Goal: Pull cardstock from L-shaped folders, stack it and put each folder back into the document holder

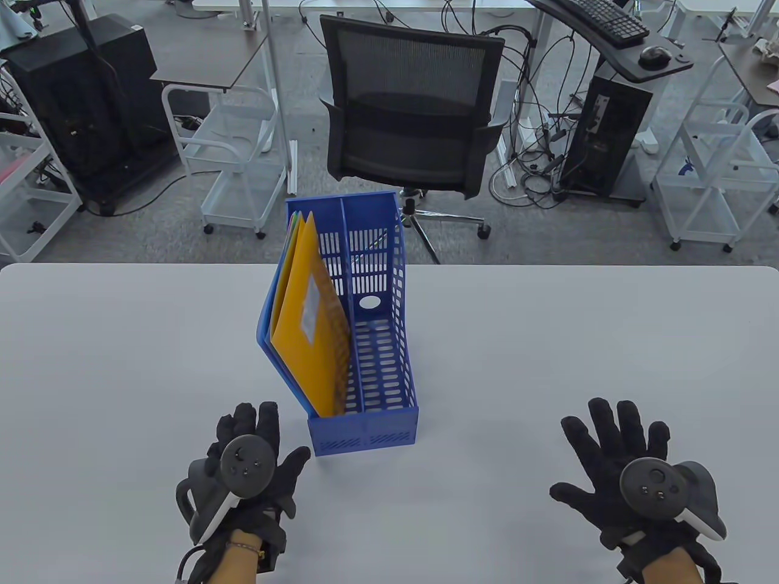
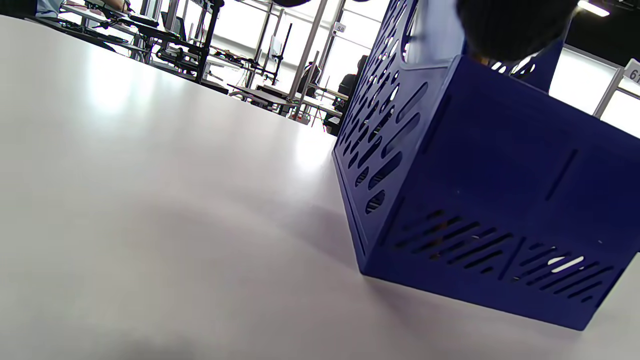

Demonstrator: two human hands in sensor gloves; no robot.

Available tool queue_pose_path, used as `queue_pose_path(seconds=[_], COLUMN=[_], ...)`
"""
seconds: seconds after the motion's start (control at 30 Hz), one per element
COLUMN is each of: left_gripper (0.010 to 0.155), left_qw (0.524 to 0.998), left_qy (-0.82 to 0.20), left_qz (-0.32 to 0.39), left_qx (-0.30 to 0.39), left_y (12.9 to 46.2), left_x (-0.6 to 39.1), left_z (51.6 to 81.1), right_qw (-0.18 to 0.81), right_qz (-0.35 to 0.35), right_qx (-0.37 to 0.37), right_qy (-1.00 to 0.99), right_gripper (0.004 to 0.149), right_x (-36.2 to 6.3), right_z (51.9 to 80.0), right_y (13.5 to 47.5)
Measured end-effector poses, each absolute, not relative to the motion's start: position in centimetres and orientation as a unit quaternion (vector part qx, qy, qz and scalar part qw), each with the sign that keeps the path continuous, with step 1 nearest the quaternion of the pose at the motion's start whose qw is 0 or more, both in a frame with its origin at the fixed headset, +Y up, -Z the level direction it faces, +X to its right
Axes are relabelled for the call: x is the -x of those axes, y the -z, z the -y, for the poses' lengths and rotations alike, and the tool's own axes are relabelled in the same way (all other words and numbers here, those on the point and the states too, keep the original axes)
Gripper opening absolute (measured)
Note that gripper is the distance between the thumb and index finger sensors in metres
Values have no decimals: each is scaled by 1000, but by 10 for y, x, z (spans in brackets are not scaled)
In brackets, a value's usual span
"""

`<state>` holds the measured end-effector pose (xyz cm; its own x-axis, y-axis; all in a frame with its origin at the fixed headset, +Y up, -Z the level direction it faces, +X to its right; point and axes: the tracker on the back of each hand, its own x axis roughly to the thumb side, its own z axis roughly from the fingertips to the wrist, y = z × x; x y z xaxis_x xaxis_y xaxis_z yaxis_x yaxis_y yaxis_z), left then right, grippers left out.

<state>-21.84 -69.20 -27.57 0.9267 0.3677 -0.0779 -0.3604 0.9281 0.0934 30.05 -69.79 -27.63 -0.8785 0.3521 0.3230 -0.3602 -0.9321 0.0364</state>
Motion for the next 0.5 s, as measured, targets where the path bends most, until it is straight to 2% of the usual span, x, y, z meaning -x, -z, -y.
queue_pose_path(seconds=[0.23,0.37,0.5], left_gripper=[83,84,88], left_qw=[968,946,911], left_qy=[-232,-295,-389], left_qz=[-50,-42,-28], left_qx=[-83,-125,-132], left_y=[273,272,276], left_x=[220,221,222], left_z=[684,675,672], right_qw=[186,187,186], right_qz=[13,11,8], right_qx=[-166,-166,-167], right_qy=[-968,-968,-968], right_gripper=[90,90,90], right_x=[-301,-301,-301], right_z=[698,699,699], right_y=[277,278,278])
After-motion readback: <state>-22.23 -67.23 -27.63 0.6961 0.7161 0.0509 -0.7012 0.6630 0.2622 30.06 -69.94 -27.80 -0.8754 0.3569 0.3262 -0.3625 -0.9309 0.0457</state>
